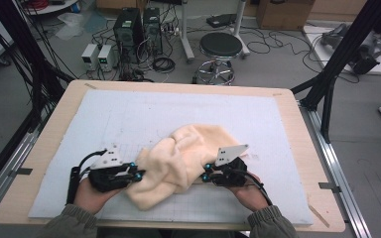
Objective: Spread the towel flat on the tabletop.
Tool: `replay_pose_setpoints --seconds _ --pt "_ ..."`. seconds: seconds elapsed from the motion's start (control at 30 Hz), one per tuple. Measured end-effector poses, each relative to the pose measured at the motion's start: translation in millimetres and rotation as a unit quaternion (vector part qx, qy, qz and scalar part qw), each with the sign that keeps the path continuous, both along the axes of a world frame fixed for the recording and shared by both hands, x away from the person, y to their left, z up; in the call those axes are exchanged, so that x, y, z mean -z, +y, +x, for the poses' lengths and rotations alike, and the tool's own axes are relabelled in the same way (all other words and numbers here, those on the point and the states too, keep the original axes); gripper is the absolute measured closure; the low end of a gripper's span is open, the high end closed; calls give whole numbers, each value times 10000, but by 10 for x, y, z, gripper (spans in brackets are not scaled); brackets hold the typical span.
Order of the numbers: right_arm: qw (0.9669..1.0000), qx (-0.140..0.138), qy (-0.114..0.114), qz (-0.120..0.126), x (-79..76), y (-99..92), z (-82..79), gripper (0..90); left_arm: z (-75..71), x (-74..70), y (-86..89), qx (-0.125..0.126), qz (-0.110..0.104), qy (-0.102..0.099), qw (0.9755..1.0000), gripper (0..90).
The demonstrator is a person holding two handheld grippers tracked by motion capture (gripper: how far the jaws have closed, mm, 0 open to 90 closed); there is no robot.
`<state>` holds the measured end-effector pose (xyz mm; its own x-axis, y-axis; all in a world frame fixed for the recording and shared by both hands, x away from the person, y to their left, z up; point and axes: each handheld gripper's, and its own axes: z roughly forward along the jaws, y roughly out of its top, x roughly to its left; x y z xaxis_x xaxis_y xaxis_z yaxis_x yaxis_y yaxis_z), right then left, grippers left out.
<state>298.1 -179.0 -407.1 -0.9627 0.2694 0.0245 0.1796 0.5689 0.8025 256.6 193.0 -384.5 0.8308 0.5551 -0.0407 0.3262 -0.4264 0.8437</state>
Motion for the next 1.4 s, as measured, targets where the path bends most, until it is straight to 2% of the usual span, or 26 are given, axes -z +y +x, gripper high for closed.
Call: replay_pose_setpoints --seconds 0.03,0.1,0.17,0.27,0.4,0.47,0.57,0.6,0.63,0.67,0.73,0.8,0.83,0.87,0.9,0.93,0.97,1.03,1.07,1.1,1.13,1.17,1.2,1.23,1.3,1.4 --pt "10000 -48 -7 26 -45 0 -32 812 -101 -77 100 -60 -40 -72 9999 784" --pt "9998 -131 -56 103 -115 -13 -98 812 -156 -111 138 -91 -65 -95 9999 784" --pt "9995 -227 -54 189 -165 -52 -200 812 -314 -173 232 -53 -42 -129 9999 784" --pt "9992 -300 -4 245 -174 -149 -373 812 -445 -140 269 -29 -152 12 9999 784" --pt "9989 -292 252 262 -89 -290 -514 789 -511 -10 226 166 -159 254 9994 734" --pt "9982 -348 380 296 -74 -344 -541 720 -505 -3 220 234 -212 223 9993 641" --pt "9970 -348 374 585 -152 -439 -541 631 -430 -76 206 271 -372 70 9989 565" --pt "9970 -348 374 585 -152 -439 -541 631 -430 -76 206 271 -372 70 9989 549" --pt "9968 -222 258 726 -221 -492 -489 589 -383 -104 190 292 -370 14 9989 538" --pt "9970 -114 237 727 -246 -511 -457 587 -329 -124 158 296 -384 -19 9988 528" --pt "9982 127 120 574 -252 -522 -369 558 -116 -119 8 366 -403 -54 9985 511" --pt "9980 458 151 404 -186 -535 -221 537 64 -70 -123 442 -361 -20 9984 501" --pt "9975 608 163 325 -142 -540 -154 513 64 -70 -123 442 -361 -20 9984 492" --pt "9975 608 163 325 -142 -540 -154 513 157 -43 -189 431 -333 -7 9985 492" --pt "9961 818 229 217 -58 -555 -43 495 334 18 -304 447 -247 23 9987 468" --pt "9958 881 196 143 -21 -561 0 482 334 18 -304 447 -247 23 9987 464" --pt "9958 881 196 143 -21 -561 0 482 416 49 -350 447 -121 36 9989 464" --pt "9943 1030 250 -105 73 -548 90 455 639 168 -419 324 47 271 9991 449" --pt "9940 1051 212 -230 105 -536 118 452 701 216 -424 259 80 411 9988 449" --pt "9940 1051 212 -230 105 -536 118 452 701 216 -424 259 80 411 9988 447" --pt "9927 1097 303 -405 162 -509 165 457 804 304 -423 164 213 660 9975 447" --pt "9923 1098 304 -493 192 -489 190 464 804 304 -423 164 213 660 9975 448" --pt "9918 1087 347 -580 224 -465 207 478 839 338 -423 148 220 832 9962 464" --pt "9914 1059 391 -669 255 -442 224 501 884 397 -437 165 299 1097 9934 489" --pt "9918 1006 337 -718 308 -411 231 569 900 451 -463 177 446 1294 9904 596" --pt "9923 998 410 -602 318 -413 243 727 902 449 -465 114 507 1234 9910 789"
